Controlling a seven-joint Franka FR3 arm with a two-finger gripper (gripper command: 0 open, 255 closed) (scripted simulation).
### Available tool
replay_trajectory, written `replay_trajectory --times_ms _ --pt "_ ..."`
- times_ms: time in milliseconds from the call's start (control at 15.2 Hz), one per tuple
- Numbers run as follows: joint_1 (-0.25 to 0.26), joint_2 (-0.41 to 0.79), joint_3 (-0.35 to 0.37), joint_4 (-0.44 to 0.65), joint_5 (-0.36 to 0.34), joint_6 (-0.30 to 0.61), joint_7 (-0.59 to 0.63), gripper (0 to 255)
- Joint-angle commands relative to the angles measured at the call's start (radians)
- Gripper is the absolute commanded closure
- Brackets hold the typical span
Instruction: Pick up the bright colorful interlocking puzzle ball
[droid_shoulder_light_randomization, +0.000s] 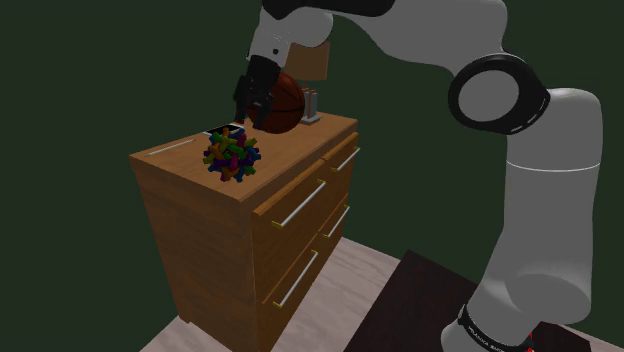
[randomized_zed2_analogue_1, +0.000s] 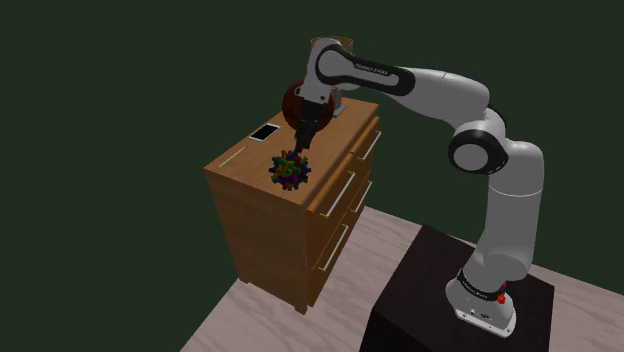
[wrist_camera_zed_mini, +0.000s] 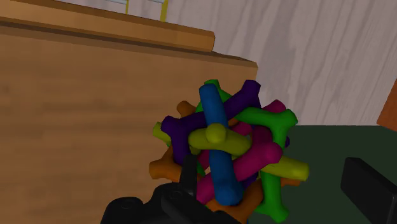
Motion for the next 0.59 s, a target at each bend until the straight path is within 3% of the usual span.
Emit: replay_trajectory --times_ms 0,330,396,528 --pt "0.002 -0.002 0.001 -0.027 0.001 0.024 -0.010 0" --pt "0.005 -0.016 0.000 -0.094 0.002 0.074 -0.031 0" --pt "0.006 -0.017 0.000 -0.097 0.002 0.075 -0.032 255" --pt "0.006 -0.018 0.000 -0.097 0.002 0.075 -0.032 255"
